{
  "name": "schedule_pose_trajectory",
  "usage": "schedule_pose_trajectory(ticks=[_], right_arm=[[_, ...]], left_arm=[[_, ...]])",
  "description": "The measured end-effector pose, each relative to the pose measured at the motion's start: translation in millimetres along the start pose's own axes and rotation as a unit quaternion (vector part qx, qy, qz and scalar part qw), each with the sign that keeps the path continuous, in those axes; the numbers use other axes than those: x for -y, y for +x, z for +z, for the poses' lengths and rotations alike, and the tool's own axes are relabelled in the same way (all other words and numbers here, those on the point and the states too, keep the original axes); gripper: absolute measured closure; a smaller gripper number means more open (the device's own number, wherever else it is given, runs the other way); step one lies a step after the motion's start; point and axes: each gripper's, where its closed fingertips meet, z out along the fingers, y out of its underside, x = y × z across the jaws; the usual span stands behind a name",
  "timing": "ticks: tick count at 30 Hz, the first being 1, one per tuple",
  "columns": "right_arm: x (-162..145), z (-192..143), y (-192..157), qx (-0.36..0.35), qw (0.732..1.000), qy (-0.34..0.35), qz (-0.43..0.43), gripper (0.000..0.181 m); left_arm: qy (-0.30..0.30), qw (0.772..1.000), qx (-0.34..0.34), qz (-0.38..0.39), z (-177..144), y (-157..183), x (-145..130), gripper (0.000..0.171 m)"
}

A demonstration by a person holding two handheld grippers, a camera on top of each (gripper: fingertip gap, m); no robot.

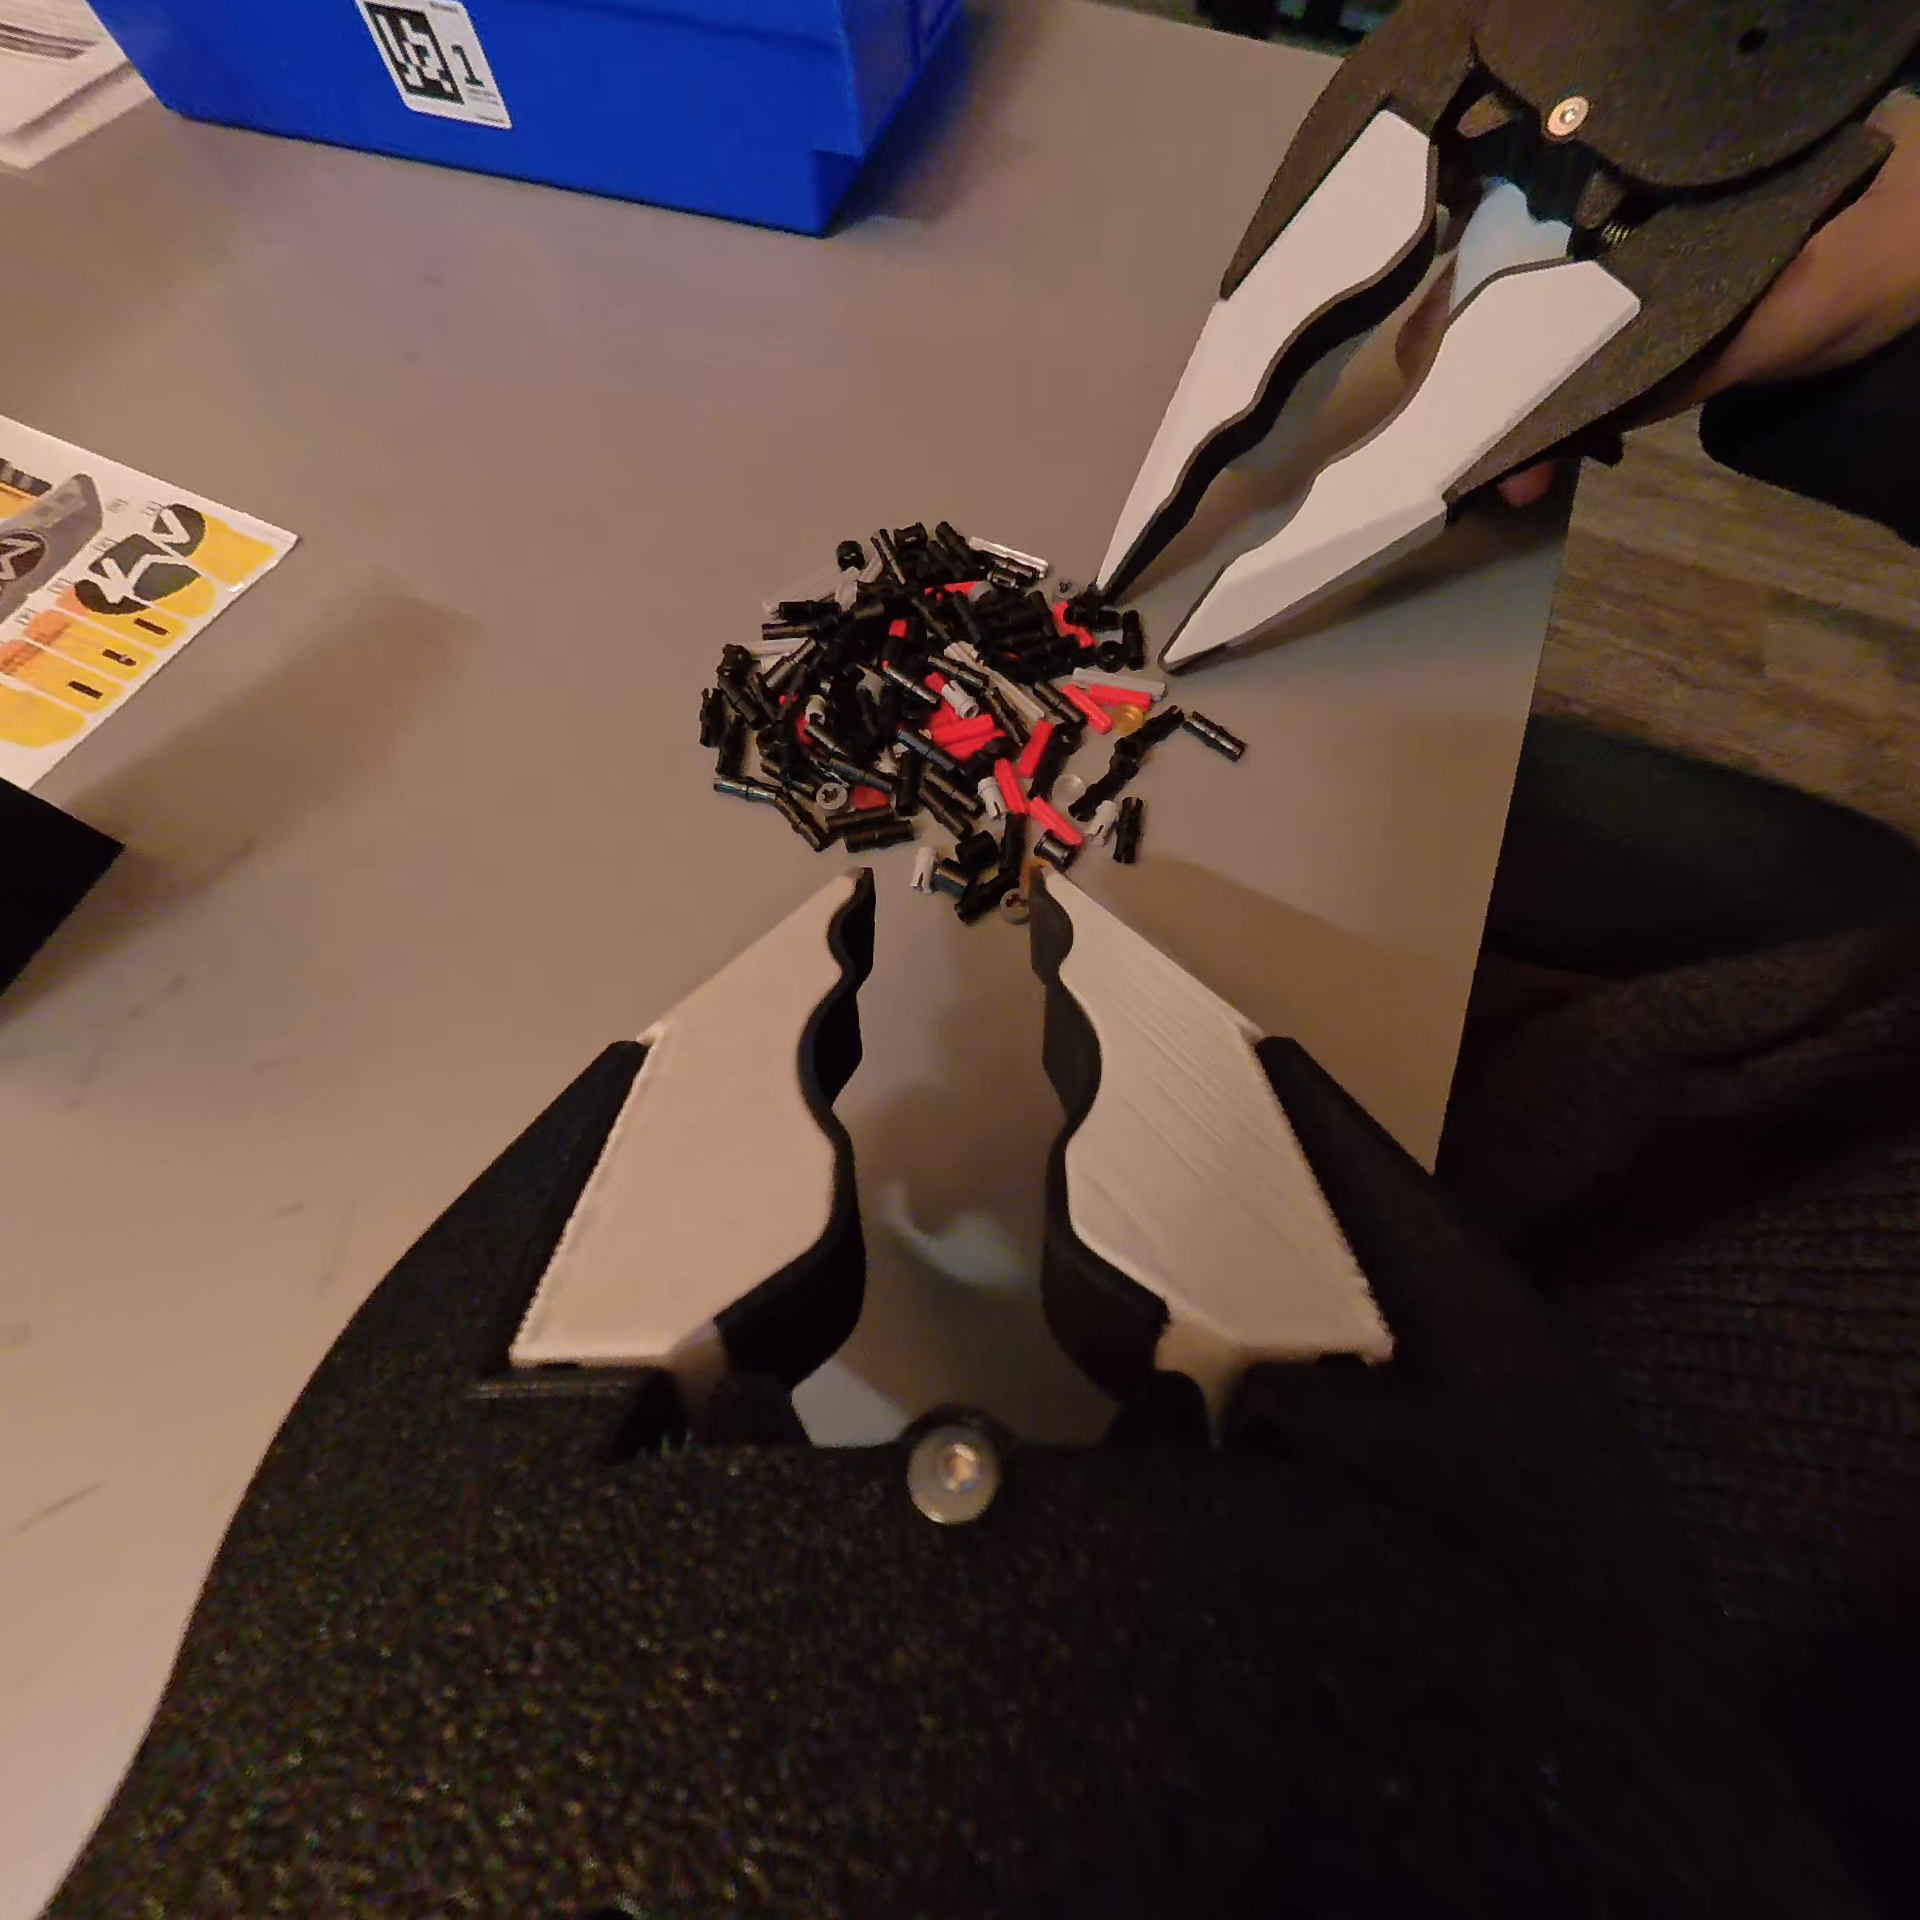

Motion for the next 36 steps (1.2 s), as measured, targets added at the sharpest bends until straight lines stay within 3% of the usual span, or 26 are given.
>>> schedule_pose_trajectory(ticks=[18, 24, 28, 31, 34, 36], right_arm=[[10.1, -14.1, 9.3, -0.013, 0.999, 0.042, 0.021, 0.16], [3.4, -15.5, 35.3, -0.066, 0.995, 0.043, 0.068, 0.16], [17.1, -17.4, 39.9, -0.073, 0.992, 0.066, 0.078, 0.16], [28.6, -15.8, 40.3, -0.079, 0.992, 0.067, 0.07, 0.16], [41.9, -13.1, 38.4, -0.084, 0.993, 0.068, 0.057, 0.16], [49.6, -9.5, 37.5, -0.084, 0.993, 0.066, 0.053, 0.16]], left_arm=[[0.01, 0.999, -0.008, -0.031, 1.2, -6.5, 4.7, 0.143], [0.043, 0.996, 0.04, -0.074, -24.1, -44.1, 11.2, 0.143], [0.094, 0.983, 0.114, -0.109, -79.3, -94.5, 14.8, 0.143], [0.134, 0.961, 0.192, -0.15, -146.2, -141.4, 7.0, 0.143], [0.143, 0.919, 0.318, -0.182, -238.3, -193.5, -22.5, 0.143], [0.135, 0.873, 0.425, -0.196, -313.9, -224.4, -52.4, 0.143]])
